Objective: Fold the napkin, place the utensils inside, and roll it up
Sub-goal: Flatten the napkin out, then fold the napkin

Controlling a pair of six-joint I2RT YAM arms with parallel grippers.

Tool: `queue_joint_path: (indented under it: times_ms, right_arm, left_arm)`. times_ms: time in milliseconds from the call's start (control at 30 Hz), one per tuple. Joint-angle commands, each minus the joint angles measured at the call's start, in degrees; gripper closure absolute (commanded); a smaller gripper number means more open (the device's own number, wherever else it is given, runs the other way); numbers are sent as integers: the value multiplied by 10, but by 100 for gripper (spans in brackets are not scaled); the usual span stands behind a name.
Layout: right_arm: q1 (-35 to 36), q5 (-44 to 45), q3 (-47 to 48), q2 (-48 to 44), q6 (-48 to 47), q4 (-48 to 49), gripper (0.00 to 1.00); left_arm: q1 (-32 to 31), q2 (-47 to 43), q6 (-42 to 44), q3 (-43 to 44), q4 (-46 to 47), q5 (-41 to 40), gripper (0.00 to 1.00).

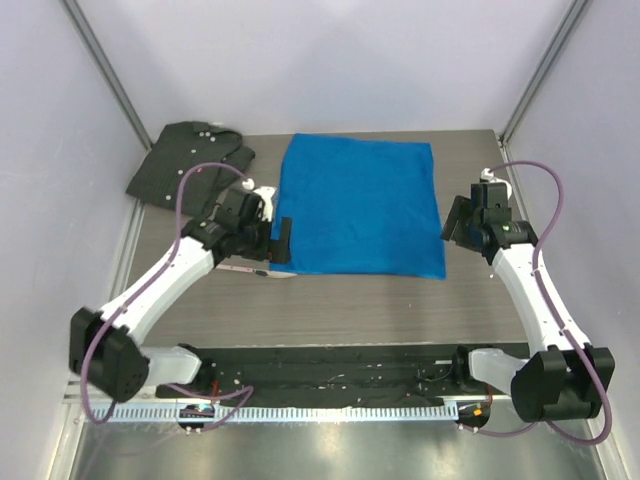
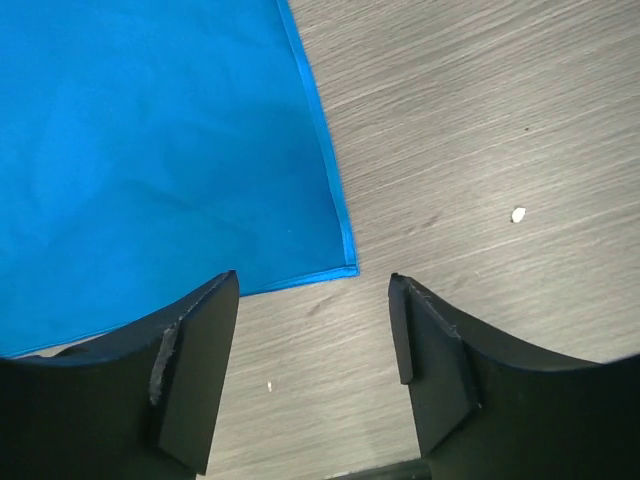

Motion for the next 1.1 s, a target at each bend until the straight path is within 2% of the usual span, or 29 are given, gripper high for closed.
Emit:
queue_joint_path:
  times_ms: [0,133,267,367,400,533,633,733,900,1067]
  right_arm:
    - [-1,8,64,-34,4,-16,27]
    - [-1,-35,74,-35,4,-11,26]
    - [0,-92,40,-19,-3,20,26]
    - [9,-171,13,-2,-4,51,26]
    - [13,-218,5,-1,-3,62,26]
    - [23,-313,-26,19,18,131,26]
    - [45,-361,-27,44,23,150,26]
    - [69,-391,-34,79,36,197,26]
    - [111,-377,-35,141,50,240,26]
    - [123,-364,-26,193,53,269,26]
  left_arm:
    - [1,-104,-4,35,-30,-67,0]
    - [1,-126,-4,60,-35,-87,0]
    - [9,-121,1,79,-19,-115,0]
    - [42,-107,-5,92,-3,-109,0]
    - [65,-103,-8,97,1,-89,0]
    - [116,-87,-20,114,33,-56,0]
    - [127,-81,-6,119,48,-64,0]
    - [128,-69,13,115,61,-74,0]
    - [135,-64,18,93,78,-70,0]
    - [142,-66,24,73,81,-72,0]
